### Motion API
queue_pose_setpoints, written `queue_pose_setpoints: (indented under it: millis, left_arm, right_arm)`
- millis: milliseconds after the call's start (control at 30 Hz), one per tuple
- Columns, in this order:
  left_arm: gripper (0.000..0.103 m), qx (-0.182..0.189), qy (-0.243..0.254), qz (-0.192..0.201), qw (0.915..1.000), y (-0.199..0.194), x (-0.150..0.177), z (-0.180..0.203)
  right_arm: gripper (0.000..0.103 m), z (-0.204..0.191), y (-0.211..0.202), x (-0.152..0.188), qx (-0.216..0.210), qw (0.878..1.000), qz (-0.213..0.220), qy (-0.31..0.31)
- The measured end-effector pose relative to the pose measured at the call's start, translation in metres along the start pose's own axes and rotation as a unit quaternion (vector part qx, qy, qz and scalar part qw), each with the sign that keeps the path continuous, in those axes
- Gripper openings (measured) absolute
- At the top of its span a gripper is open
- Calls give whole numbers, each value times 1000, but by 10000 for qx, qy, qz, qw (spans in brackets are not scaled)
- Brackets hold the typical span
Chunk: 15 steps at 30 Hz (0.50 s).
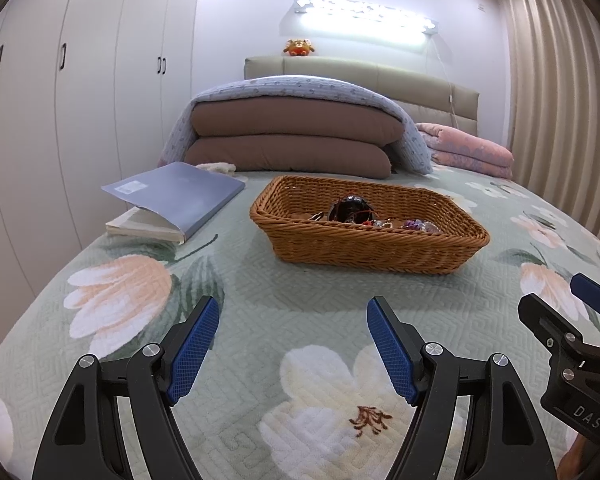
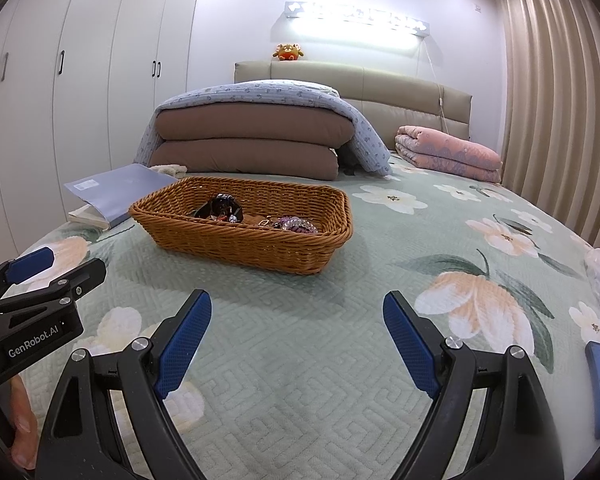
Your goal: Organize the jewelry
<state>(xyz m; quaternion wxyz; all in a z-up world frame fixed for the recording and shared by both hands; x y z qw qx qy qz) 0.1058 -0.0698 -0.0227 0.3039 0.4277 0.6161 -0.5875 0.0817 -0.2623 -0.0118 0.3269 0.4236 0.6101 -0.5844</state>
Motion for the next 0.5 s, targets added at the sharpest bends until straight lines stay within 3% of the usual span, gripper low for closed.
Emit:
queue_pose_setpoints:
  millis: [500]
  left_arm:
    - [78,-167,41,132,9998,-4,-2,-2]
  right_arm:
    - [90,1,0,1,-2,10000,-9,-24]
Point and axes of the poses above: each gripper's, at about its wrist camera, not at the fingertips, and y roughly the way its jaws point, z to its right, x to its underside, the point moved 6 cm from there along y, roughly the way its jaws point, and after that the axes turned 11 degrees about y, right-handed, at the moved point
